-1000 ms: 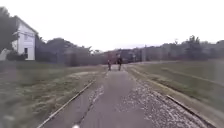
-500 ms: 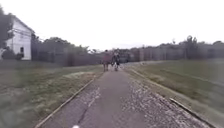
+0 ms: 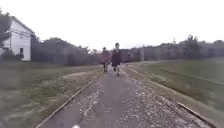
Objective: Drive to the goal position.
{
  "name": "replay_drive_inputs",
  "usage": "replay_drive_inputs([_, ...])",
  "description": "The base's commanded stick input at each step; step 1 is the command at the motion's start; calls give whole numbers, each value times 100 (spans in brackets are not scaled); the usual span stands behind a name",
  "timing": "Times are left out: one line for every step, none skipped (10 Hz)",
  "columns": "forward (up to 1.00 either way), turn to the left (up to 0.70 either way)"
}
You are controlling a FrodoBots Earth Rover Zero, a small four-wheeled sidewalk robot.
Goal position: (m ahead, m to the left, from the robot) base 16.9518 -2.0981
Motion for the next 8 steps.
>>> replay_drive_inputs([45, 0])
replay_drive_inputs([38, 0])
replay_drive_inputs([19, 0])
replay_drive_inputs([0, 0])
replay_drive_inputs([0, 0])
replay_drive_inputs([0, 0])
replay_drive_inputs([0, 0])
replay_drive_inputs([0, 0])
